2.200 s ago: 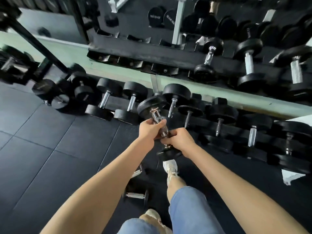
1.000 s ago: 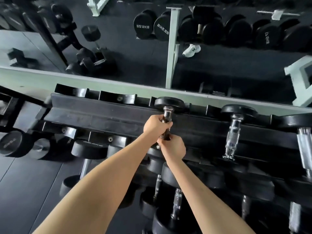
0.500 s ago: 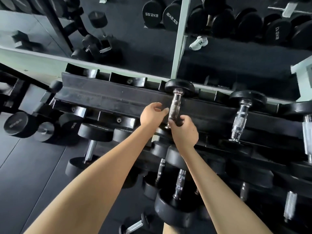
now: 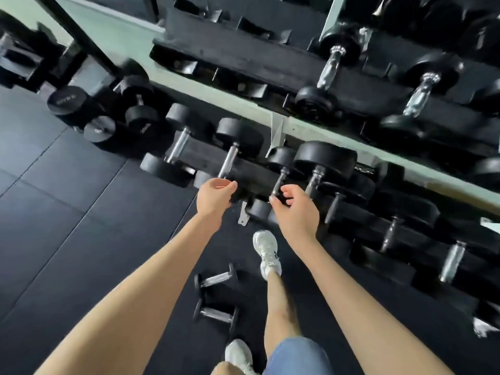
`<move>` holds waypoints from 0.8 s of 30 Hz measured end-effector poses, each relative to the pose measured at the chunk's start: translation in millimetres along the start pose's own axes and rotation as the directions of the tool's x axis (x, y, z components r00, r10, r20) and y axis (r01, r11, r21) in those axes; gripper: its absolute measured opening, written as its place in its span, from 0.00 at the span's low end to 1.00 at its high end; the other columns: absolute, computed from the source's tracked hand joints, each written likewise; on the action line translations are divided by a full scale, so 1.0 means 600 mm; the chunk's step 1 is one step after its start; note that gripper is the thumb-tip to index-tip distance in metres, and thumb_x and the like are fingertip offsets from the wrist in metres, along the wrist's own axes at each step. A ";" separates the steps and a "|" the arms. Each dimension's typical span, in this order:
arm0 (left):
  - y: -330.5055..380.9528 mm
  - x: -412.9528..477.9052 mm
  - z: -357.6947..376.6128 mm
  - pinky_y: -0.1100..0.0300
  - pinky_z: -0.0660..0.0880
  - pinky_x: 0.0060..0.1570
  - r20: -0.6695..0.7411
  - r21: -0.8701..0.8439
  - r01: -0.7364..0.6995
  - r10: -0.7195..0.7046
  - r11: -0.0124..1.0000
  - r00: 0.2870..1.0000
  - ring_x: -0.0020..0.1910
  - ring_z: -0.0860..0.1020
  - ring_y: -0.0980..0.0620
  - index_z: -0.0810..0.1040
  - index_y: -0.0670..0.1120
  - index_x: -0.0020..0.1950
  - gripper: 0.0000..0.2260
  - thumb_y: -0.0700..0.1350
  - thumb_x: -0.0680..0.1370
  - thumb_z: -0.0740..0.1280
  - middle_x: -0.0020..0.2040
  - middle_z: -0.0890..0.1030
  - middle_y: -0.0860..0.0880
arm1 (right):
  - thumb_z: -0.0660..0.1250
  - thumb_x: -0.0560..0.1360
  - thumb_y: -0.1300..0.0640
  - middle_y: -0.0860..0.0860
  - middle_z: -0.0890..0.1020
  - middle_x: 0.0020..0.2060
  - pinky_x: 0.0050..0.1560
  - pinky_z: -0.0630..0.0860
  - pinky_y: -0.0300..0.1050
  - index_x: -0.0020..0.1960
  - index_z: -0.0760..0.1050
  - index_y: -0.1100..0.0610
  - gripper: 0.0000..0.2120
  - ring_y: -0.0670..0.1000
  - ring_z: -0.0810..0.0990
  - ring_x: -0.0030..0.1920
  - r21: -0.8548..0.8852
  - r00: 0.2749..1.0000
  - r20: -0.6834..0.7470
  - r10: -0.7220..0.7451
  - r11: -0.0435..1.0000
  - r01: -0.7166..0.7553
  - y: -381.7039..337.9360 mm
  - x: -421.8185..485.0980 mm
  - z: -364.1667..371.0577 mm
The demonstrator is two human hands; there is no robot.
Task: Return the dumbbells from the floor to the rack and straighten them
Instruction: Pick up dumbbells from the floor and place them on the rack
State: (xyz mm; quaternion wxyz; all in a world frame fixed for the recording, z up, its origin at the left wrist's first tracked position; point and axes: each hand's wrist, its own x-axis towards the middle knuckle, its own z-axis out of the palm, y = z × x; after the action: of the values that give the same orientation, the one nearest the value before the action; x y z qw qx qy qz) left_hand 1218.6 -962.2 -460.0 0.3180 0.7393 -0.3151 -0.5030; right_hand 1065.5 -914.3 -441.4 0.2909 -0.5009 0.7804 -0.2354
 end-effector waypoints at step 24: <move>-0.674 -0.069 -0.059 0.56 0.79 0.43 -0.073 -0.483 0.616 -0.729 0.623 0.680 0.45 0.78 0.45 0.77 0.41 0.51 0.08 0.44 0.76 0.69 0.45 0.79 0.42 | 0.65 0.77 0.50 0.51 0.80 0.58 0.54 0.73 0.45 0.65 0.71 0.51 0.18 0.54 0.76 0.60 -0.505 0.713 0.672 0.200 0.828 0.243 0.316 -0.204 0.406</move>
State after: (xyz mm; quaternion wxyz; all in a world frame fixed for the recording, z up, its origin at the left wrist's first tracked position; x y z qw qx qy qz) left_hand 1298.9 -681.8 -745.8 0.2940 0.7757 0.1483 -0.5384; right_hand 1151.3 -747.0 -715.1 0.4012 -0.6236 0.6379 0.2078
